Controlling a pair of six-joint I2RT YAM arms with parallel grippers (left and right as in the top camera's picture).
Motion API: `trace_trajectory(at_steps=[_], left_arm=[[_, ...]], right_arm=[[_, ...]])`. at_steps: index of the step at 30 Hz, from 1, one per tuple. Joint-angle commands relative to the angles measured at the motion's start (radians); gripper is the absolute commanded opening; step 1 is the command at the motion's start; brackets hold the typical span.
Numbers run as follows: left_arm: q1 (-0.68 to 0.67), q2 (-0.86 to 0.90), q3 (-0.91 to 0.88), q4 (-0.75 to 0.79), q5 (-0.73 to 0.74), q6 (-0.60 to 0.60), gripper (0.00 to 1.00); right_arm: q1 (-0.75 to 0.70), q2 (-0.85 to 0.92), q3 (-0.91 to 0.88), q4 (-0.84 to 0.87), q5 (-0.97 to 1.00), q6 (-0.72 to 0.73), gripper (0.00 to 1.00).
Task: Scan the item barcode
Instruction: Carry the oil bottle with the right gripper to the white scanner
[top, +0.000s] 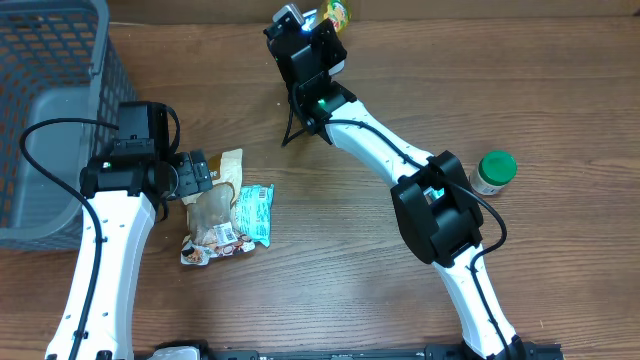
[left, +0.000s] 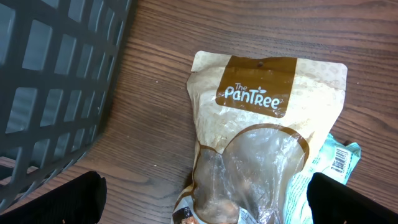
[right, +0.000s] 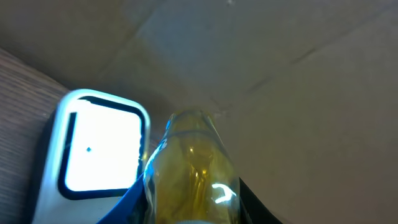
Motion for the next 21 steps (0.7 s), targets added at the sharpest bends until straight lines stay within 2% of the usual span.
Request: trace_trajectory(at_steps=[1, 6, 8, 13, 21], left_arm=[[-0.005, 0.002, 0.02, -0.001, 0.004, 0.015, 0.99], [-0.005, 0.002, 0.02, -0.001, 0.004, 0.015, 0.99], [-0.005, 0.002, 0.02, -0.001, 0.004, 0.015, 0.99], [-0.005, 0.002, 0.02, -0.001, 0.004, 0.015, 1.0], [-0.005, 0.002, 0.02, -0.001, 0.004, 0.015, 0.99]], right_arm=[[0.004, -0.021, 0.024, 0.014, 0.113, 0.017, 0.04], [0.009, -0.088, 0.024, -0.048, 0.141, 0.021, 0.04], [0.011, -0.13, 0.024, -0.114, 0.14, 0.066, 0.04], [0.008, -0.259, 0.024, -0.368, 0.072, 0.281, 0.04], [-0.024, -0.456, 0.024, -0.861, -0.167, 0.624, 0.04]])
